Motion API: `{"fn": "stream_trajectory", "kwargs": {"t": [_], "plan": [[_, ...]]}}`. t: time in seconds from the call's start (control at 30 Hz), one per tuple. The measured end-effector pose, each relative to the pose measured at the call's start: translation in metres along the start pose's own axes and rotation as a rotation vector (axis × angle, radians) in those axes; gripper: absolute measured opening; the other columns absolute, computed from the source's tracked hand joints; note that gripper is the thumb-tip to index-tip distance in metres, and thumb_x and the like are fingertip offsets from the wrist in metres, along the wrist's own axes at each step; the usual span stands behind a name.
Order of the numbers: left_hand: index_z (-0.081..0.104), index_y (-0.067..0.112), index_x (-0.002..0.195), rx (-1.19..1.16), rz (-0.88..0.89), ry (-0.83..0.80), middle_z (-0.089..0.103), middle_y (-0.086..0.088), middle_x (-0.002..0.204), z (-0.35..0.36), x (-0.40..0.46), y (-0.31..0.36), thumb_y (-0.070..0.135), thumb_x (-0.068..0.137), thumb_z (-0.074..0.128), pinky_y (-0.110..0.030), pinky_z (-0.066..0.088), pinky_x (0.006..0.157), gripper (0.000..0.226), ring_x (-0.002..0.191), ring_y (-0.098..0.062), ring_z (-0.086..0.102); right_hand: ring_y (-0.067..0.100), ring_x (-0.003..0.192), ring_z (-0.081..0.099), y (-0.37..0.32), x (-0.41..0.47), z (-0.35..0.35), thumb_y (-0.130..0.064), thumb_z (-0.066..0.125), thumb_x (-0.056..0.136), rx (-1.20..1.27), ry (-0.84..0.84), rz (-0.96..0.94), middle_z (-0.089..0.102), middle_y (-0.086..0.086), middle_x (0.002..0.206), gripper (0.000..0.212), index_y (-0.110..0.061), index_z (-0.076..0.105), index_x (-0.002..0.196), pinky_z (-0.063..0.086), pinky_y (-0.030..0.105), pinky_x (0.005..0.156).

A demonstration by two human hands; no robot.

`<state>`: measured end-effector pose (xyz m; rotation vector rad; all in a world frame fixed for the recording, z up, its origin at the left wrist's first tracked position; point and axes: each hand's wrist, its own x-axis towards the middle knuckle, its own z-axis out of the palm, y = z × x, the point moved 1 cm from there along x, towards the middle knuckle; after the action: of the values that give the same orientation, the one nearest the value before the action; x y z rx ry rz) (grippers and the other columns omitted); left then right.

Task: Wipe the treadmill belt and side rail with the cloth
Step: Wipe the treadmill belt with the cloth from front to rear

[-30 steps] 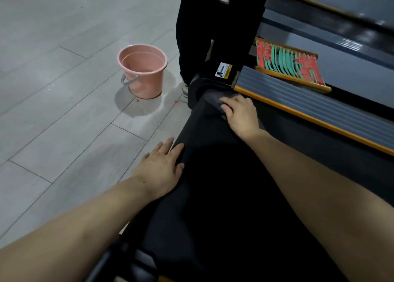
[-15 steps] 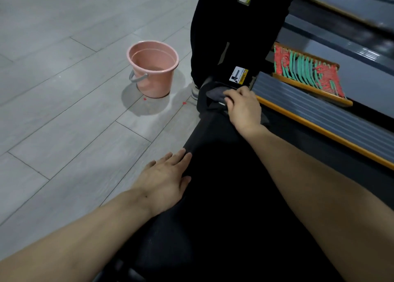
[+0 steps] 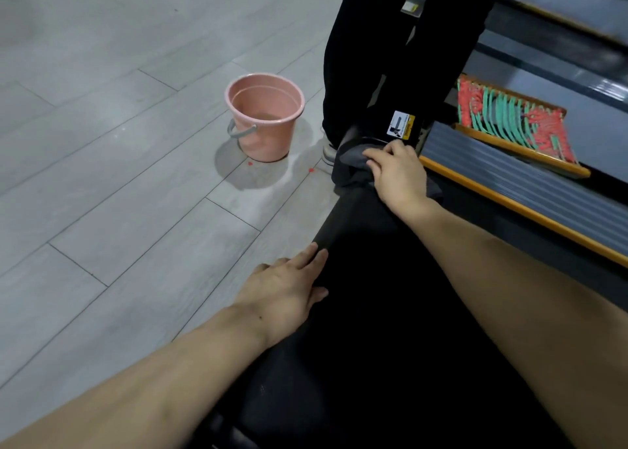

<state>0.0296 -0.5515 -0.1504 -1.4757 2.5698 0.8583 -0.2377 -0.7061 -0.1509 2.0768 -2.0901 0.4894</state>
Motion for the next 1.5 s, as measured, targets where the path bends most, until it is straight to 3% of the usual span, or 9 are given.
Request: {"fn": "stream_trajectory", "kwargs": {"t": [0.1, 0.33, 0.5, 0.63, 0.77, 0.9, 1.17, 1.3, 1.5], "plan": [[0.008, 0.038, 0.159, 0.011, 0.007, -0.003, 0.003, 0.018, 0.168, -0.001, -0.001, -0.001, 0.052, 0.103, 0.038, -0.043, 0.033, 0.114, 0.065, 0.143, -0.019, 0.033, 0.025, 0.104, 0.052, -0.011, -0.026, -0.010, -0.033, 0.052, 0.100, 0.106, -0.084, -0.008, 0.058, -0.002, 0.111, 0.029, -0.032, 0.068, 0.125, 0.044, 0.036, 0.090], [0.009, 0.038, 0.159, 0.042, 0.009, 0.033, 0.010, 0.016, 0.167, 0.002, -0.001, -0.006, 0.059, 0.101, 0.035, -0.045, 0.031, 0.116, 0.067, 0.149, -0.017, 0.023, 0.018, 0.095, 0.054, -0.037, -0.111, -0.035, -0.035, 0.055, 0.100, 0.229, -0.077, -0.399, 0.058, -0.004, 0.105, 0.026, -0.032, 0.068, 0.122, 0.049, 0.032, 0.075], [0.006, 0.042, 0.159, 0.057, -0.005, 0.031, 0.012, 0.016, 0.167, 0.006, -0.005, -0.010, 0.059, 0.102, 0.032, -0.043, 0.032, 0.116, 0.065, 0.149, -0.017, 0.026, 0.023, 0.101, 0.050, -0.006, -0.031, -0.011, -0.037, 0.054, 0.099, 0.068, 0.003, -0.014, 0.054, -0.002, 0.106, 0.027, -0.037, 0.065, 0.124, 0.052, 0.044, 0.079], [0.007, 0.041, 0.158, 0.082, -0.023, -0.011, 0.015, 0.011, 0.167, 0.004, -0.016, -0.017, 0.059, 0.102, 0.031, -0.043, 0.031, 0.117, 0.064, 0.149, -0.018, 0.025, 0.024, 0.105, 0.051, -0.015, -0.038, -0.008, -0.037, 0.051, 0.100, 0.125, -0.014, 0.072, 0.052, -0.003, 0.106, 0.030, -0.037, 0.065, 0.127, 0.046, 0.036, 0.089], [0.015, 0.038, 0.158, 0.130, -0.050, -0.042, 0.020, 0.011, 0.166, -0.002, -0.028, -0.029, 0.060, 0.101, 0.029, -0.045, 0.034, 0.114, 0.063, 0.146, -0.018, 0.032, 0.024, 0.087, 0.053, -0.062, -0.125, -0.032, -0.032, 0.058, 0.096, 0.221, 0.005, -0.144, 0.055, 0.003, 0.098, 0.026, -0.032, 0.067, 0.120, 0.049, 0.037, 0.076], [0.021, 0.030, 0.157, 0.139, -0.106, -0.008, 0.028, 0.011, 0.163, -0.008, -0.039, -0.033, 0.058, 0.102, 0.030, -0.043, 0.039, 0.110, 0.063, 0.142, -0.018, 0.040, 0.021, 0.092, 0.052, -0.082, -0.185, -0.050, -0.035, 0.053, 0.097, 0.285, -0.129, -0.399, 0.055, 0.005, 0.105, 0.032, -0.028, 0.066, 0.125, 0.048, 0.030, 0.080], [0.020, 0.027, 0.157, 0.218, -0.115, -0.023, 0.032, 0.007, 0.160, -0.018, -0.067, -0.041, 0.059, 0.103, 0.026, -0.044, 0.040, 0.109, 0.063, 0.139, -0.021, 0.043, 0.028, 0.099, 0.052, -0.055, -0.092, -0.029, -0.030, 0.054, 0.098, 0.108, 0.009, 0.102, 0.053, 0.006, 0.105, 0.029, -0.031, 0.067, 0.125, 0.050, 0.043, 0.085], [0.019, 0.027, 0.158, 0.212, -0.130, 0.004, 0.033, 0.004, 0.160, -0.027, -0.074, -0.054, 0.057, 0.103, 0.026, -0.045, 0.042, 0.107, 0.063, 0.138, -0.024, 0.044, 0.029, 0.079, 0.051, -0.107, -0.181, -0.049, -0.025, 0.057, 0.094, 0.227, -0.013, -0.193, 0.053, 0.008, 0.093, 0.027, -0.025, 0.071, 0.117, 0.050, 0.042, 0.067], [0.026, 0.028, 0.155, 0.203, -0.081, 0.098, 0.037, 0.003, 0.158, -0.037, -0.087, -0.052, 0.052, 0.104, 0.032, -0.043, 0.046, 0.102, 0.058, 0.135, -0.026, 0.047, 0.026, 0.093, 0.053, -0.130, -0.262, -0.086, -0.028, 0.057, 0.097, 0.332, -0.231, -0.523, 0.052, 0.007, 0.108, 0.033, -0.026, 0.059, 0.130, 0.053, 0.041, 0.076]]}}
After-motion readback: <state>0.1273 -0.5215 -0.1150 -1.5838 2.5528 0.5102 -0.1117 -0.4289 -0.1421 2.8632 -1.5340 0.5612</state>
